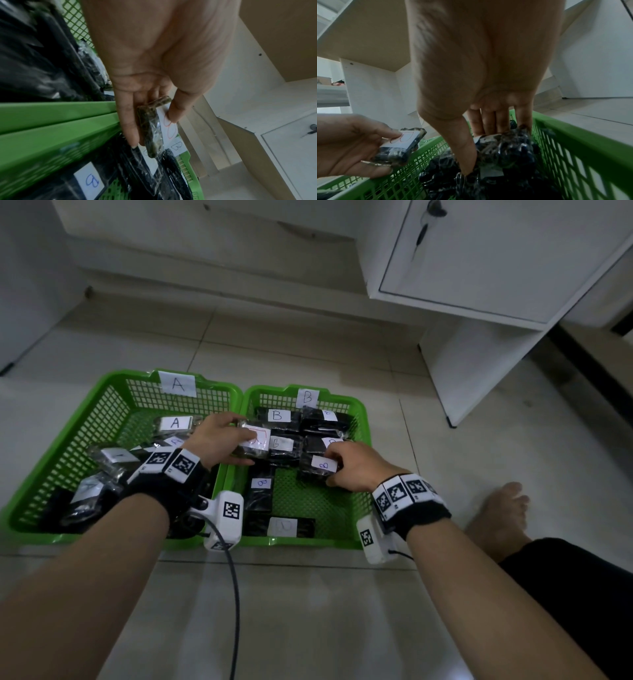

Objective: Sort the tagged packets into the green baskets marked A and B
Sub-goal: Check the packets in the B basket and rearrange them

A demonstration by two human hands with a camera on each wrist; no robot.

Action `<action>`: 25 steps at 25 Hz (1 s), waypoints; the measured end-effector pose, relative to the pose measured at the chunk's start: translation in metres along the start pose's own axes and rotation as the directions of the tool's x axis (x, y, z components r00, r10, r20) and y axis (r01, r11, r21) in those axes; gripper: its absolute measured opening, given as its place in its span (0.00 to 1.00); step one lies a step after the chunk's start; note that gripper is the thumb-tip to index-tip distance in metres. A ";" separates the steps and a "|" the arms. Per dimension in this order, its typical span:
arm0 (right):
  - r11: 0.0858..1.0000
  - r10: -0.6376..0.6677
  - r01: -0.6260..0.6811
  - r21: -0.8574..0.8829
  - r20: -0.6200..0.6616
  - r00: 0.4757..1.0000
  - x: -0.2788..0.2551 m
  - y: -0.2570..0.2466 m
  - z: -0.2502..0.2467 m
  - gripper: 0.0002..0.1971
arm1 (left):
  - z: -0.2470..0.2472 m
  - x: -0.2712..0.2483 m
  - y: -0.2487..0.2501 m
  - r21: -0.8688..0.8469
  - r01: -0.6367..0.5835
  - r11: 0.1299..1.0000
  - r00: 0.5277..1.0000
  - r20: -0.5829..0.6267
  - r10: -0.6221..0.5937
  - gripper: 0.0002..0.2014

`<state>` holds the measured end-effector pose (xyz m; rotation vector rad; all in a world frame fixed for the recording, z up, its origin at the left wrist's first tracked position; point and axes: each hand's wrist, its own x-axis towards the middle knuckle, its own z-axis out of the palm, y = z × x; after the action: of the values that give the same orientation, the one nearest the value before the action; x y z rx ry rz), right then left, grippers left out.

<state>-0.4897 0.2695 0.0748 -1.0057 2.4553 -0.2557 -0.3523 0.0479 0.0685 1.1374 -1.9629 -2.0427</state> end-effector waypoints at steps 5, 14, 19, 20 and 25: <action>0.999 -0.030 0.033 0.038 -0.084 0.996 0.001 -0.001 0.006 0.21 | -0.009 -0.005 -0.018 -0.311 0.059 0.948 0.997 0.059 -0.043 0.18; 0.996 -0.055 0.023 -0.090 -0.377 0.925 0.013 -0.006 0.002 0.28 | -0.016 -0.004 -0.021 -0.427 0.112 0.897 0.986 0.163 -0.046 0.11; 0.996 0.014 -0.050 -0.078 -0.406 0.914 0.012 -0.003 -0.002 0.19 | -0.020 -0.002 -0.022 -0.372 0.097 0.923 0.976 0.217 -0.016 0.15; 0.995 0.030 -0.065 -0.072 -0.415 0.909 0.011 -0.002 -0.004 0.18 | -0.020 -0.002 -0.022 -0.362 0.098 0.927 0.975 0.221 -0.017 0.15; 0.994 0.082 -0.104 -0.031 -0.423 0.903 0.023 0.000 -0.011 0.15 | -0.017 -0.003 -0.023 -0.370 0.078 0.926 0.984 0.175 -0.013 0.12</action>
<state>-0.5095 0.2530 0.0760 -0.9269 2.9057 -0.4152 -0.3311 0.0391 0.0504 0.9577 -1.5139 -2.4723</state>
